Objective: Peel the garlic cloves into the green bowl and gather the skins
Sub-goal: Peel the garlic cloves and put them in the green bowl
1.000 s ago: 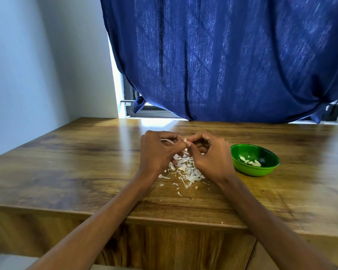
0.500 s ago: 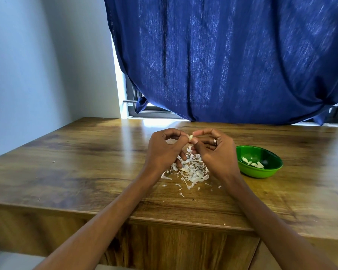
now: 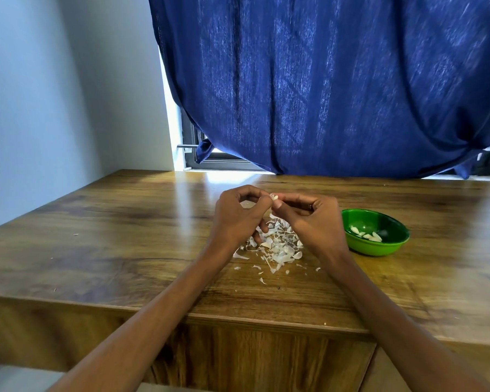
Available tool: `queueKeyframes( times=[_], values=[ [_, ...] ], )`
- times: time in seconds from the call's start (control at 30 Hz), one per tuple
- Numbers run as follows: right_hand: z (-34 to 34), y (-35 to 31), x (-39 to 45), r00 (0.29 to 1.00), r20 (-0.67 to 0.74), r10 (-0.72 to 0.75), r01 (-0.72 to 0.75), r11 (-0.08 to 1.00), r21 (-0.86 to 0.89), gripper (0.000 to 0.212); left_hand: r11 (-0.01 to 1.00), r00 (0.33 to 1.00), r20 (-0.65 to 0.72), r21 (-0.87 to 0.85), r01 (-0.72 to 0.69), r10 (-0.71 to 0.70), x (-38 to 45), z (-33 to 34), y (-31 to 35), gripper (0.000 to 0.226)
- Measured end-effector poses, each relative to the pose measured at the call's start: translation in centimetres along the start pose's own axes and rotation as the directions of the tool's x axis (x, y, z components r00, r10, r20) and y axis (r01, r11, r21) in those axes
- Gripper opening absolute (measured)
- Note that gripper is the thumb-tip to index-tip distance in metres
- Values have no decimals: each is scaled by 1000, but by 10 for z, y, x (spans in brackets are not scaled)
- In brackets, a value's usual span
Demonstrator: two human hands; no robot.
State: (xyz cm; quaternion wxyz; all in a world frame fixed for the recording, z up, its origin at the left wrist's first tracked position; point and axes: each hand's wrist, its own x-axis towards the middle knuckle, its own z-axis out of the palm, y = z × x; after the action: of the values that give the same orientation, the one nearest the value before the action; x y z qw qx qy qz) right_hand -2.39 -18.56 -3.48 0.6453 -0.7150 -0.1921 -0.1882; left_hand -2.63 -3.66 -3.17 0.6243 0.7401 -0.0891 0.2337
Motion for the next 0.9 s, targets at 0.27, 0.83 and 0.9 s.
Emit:
queueKeyframes(
  times=[0.27,0.83,0.9],
  values=[
    [0,0,1,1000,0,17,-17,1000,-16,15,1000,1000,-8,-20,6,-6,0,1,1,11],
    [-1,0,2,998,-41,48,-48,999,-5,15,997,995,-62,35,-75,77,-4,-3,2,19],
    [-1,0,1,998,-45,43,-44,999,-13,14,999,998,-43,5,-50,50,-4,-3,3,23]
  ],
)
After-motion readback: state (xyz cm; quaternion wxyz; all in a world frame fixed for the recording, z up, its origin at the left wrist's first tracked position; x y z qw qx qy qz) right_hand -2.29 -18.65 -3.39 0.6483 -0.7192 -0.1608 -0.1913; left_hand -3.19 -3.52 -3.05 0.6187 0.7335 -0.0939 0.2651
